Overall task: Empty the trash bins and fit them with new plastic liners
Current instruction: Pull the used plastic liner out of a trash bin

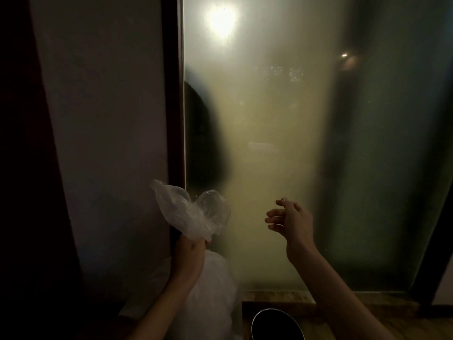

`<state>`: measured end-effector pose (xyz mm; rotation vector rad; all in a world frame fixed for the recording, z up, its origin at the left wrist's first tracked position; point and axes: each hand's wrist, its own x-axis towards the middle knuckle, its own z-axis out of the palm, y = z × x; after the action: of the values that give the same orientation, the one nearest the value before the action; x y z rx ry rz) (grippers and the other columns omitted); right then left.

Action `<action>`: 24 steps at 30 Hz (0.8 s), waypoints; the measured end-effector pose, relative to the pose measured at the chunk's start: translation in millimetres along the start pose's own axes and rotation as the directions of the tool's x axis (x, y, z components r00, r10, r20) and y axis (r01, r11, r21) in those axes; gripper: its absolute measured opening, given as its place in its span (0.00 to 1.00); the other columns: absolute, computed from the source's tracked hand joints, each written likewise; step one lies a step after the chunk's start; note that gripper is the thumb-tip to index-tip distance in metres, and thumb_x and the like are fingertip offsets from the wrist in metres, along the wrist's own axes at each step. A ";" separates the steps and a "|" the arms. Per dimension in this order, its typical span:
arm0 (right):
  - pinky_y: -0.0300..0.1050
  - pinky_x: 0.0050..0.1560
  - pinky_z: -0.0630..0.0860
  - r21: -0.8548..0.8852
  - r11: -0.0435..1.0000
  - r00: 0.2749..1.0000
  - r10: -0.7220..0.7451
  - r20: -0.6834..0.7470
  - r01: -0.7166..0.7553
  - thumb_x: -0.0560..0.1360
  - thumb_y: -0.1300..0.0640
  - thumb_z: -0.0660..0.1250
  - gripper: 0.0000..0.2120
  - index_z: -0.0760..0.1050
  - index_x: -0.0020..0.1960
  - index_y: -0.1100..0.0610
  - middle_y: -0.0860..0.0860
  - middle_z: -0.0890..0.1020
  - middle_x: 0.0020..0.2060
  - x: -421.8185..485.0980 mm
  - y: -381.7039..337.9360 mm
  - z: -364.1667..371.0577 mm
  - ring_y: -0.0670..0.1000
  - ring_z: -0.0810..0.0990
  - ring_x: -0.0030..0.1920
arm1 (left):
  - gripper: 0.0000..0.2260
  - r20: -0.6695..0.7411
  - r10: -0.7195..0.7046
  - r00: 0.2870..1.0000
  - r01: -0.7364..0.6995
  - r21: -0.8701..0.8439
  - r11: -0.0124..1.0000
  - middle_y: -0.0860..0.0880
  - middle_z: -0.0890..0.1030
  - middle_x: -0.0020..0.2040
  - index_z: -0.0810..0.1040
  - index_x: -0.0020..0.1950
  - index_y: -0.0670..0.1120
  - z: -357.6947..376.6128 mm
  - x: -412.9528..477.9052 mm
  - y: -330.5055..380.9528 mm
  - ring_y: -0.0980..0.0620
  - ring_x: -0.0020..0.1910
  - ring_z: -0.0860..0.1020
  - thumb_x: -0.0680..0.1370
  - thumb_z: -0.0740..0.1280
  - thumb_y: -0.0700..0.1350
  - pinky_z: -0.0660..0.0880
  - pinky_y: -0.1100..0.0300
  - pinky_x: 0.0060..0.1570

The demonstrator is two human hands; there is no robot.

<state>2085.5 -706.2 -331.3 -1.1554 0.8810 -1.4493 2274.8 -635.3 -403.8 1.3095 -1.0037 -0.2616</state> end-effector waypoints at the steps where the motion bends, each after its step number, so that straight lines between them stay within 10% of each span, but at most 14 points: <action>1: 0.44 0.33 0.77 0.003 1.000 1.000 -0.004 0.006 0.004 0.83 0.51 0.58 0.14 0.76 0.55 0.62 0.57 0.82 0.34 -0.4 0.1 -0.5 0.52 0.81 0.31 | 0.19 -0.001 -0.004 1.000 0.004 0.009 1.000 0.49 0.62 0.27 0.61 0.29 0.47 -0.2 0.0 -1.0 0.49 0.30 0.62 0.76 0.60 0.31 0.60 0.52 0.34; 14: 0.45 0.34 0.77 0.031 0.999 0.997 0.025 0.071 -0.028 0.78 0.32 0.51 0.32 0.73 0.63 0.58 0.59 0.85 0.38 -1.6 -5.8 1.9 0.54 0.82 0.32 | 0.16 0.011 -0.045 0.999 0.044 0.015 0.999 0.56 0.64 0.23 0.62 0.28 0.48 -5.0 -2.0 -2.3 0.51 0.29 0.63 0.75 0.60 0.39 0.61 0.53 0.34; 20: 0.45 0.33 0.76 0.031 0.999 0.997 0.043 0.068 -0.045 0.79 0.34 0.52 0.27 0.75 0.58 0.55 0.59 0.85 0.37 -1.3 -6.3 1.2 0.53 0.81 0.31 | 0.10 0.021 -0.041 0.999 0.042 -0.026 0.999 0.56 0.66 0.23 0.63 0.27 0.47 -4.7 -0.9 1.5 0.49 0.29 0.65 0.69 0.58 0.45 0.63 0.53 0.36; 24: 0.43 0.31 0.76 -0.007 1.000 1.000 -0.004 -0.004 0.004 0.83 0.54 0.60 0.12 0.76 0.56 0.62 0.55 0.83 0.32 -1.1 -1.4 -0.5 0.50 0.81 0.29 | 0.18 0.009 -0.041 0.999 0.040 0.019 0.999 0.55 0.63 0.23 0.63 0.27 0.48 -5.1 -1.2 -3.0 0.51 0.28 0.63 0.76 0.60 0.38 0.60 0.52 0.35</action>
<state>2084.7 -704.9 -330.4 -1.1602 0.8880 -1.4535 2278.9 -632.0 -406.6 1.3483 -0.9909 -0.2901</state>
